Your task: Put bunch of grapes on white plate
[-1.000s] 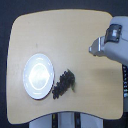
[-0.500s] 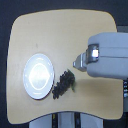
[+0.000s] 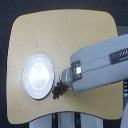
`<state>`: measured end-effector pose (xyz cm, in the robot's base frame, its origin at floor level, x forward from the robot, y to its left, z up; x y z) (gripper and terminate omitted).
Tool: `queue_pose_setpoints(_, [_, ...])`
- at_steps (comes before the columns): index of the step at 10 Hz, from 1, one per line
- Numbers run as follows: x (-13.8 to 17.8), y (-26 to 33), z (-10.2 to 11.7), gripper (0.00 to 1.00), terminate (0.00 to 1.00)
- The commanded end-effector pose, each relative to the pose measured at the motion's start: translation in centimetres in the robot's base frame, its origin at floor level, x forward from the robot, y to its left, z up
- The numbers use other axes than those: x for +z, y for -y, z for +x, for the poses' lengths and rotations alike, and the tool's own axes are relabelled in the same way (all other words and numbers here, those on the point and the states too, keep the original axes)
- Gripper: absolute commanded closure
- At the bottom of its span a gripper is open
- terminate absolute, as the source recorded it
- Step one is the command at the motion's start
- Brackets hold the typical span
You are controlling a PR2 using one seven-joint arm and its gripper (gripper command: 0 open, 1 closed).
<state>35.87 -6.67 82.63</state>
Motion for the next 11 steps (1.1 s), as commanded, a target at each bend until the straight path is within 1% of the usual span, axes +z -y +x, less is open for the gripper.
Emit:
queue_pose_setpoints(1, [-3.7, -4.6, -1.1, 0.0, 0.0])
queue_pose_setpoints(2, [-4.3, -5.1, -0.5, 0.0, 0.0])
queue_pose_setpoints(5, [-6.0, -6.0, 3.2, 0.0, 0.0])
queue_pose_setpoints(6, [-6.4, -5.9, 4.0, 0.0, 0.0])
queue_pose_setpoints(8, [-7.4, -5.4, 3.8, 0.0, 0.0])
queue_pose_setpoints(11, [-9.9, -4.7, 1.5, 0.0, 0.0])
